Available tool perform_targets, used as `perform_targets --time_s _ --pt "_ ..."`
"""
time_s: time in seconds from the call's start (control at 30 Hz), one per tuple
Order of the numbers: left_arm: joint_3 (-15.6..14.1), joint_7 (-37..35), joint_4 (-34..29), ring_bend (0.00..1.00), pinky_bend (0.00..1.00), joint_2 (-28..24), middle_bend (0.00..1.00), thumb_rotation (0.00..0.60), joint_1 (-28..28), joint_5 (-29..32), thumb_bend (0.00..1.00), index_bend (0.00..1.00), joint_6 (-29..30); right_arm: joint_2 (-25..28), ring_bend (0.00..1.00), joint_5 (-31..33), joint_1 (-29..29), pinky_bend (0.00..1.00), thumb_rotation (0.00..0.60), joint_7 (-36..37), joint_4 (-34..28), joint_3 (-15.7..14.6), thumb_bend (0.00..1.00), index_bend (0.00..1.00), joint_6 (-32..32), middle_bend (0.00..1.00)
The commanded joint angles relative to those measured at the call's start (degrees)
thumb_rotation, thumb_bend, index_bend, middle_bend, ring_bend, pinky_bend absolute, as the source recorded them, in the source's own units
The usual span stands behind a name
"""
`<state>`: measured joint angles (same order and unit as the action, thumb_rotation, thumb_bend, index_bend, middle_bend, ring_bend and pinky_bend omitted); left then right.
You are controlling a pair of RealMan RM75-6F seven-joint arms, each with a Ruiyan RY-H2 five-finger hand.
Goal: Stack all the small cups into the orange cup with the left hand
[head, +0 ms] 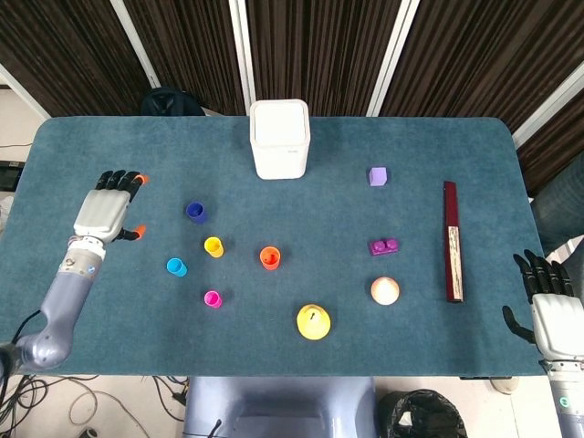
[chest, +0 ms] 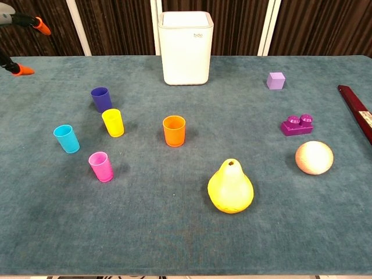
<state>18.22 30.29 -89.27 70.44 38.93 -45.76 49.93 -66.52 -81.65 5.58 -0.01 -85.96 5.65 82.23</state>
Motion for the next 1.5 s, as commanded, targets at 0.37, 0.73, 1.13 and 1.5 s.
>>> perform_targets --time_s 0.37,0.73,1.13,1.5 --pt "-1.4 5.4 18.0 0.00 0.00 11.7 0.07 0.600 10.6 13.0 0.24 0.14 -7.5 -2.9 0.06 4.1 1.0 0.00 0.600 -2.1 4.7 0.8 0.43 0.06 -3.5 0.00" --pt "-3.1 5.9 28.9 0.00 0.00 19.1 0.07 0.600 15.2 15.1 0.24 0.22 -11.3 -4.0 0.06 5.7 1.3 0.00 0.600 -3.4 6.1 1.0 0.43 0.06 -4.6 0.00" --pt "-4.8 6.0 31.5 0.00 0.00 22.0 0.07 0.600 17.2 14.4 0.24 0.29 -11.3 -4.2 0.06 6.1 1.4 0.00 0.600 -3.2 6.6 1.1 0.43 0.06 -5.0 0.00" --pt "-5.3 6.1 32.4 0.00 0.00 24.0 0.08 0.600 18.6 13.5 0.31 0.32 -10.0 -4.2 0.06 6.0 1.2 0.00 0.600 -3.0 6.6 1.4 0.43 0.06 -4.3 0.00"
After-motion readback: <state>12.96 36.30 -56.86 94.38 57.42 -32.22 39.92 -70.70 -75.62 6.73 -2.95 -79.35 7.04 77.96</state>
